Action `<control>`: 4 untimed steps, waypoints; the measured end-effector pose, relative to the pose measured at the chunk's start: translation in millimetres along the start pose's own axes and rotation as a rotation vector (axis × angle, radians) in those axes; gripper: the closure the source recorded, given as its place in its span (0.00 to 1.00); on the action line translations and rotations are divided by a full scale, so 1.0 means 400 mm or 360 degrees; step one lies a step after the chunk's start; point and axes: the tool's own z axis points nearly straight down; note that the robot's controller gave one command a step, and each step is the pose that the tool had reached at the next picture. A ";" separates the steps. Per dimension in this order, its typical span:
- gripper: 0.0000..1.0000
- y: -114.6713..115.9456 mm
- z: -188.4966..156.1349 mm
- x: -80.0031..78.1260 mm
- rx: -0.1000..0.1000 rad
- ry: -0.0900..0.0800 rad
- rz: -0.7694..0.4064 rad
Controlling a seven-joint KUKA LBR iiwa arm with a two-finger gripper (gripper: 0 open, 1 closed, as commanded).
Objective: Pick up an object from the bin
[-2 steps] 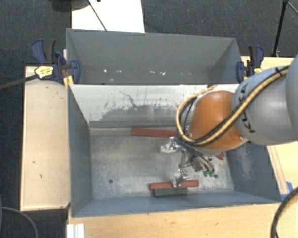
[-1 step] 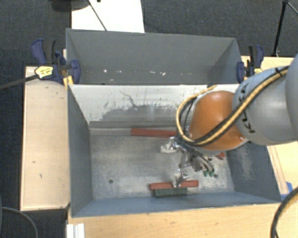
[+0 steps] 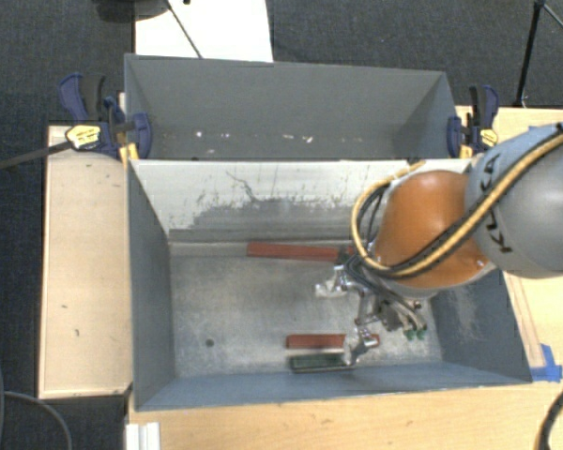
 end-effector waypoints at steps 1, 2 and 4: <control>0.00 -0.007 -0.117 0.026 0.0000 0.0015 -0.0014; 1.00 0.072 0.084 -0.002 0.0001 0.0007 0.0274; 1.00 0.038 -0.332 -0.006 0.0002 0.0006 0.0142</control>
Offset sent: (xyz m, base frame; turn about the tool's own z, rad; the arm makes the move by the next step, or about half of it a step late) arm -0.0069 0.0280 -0.0357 0.1708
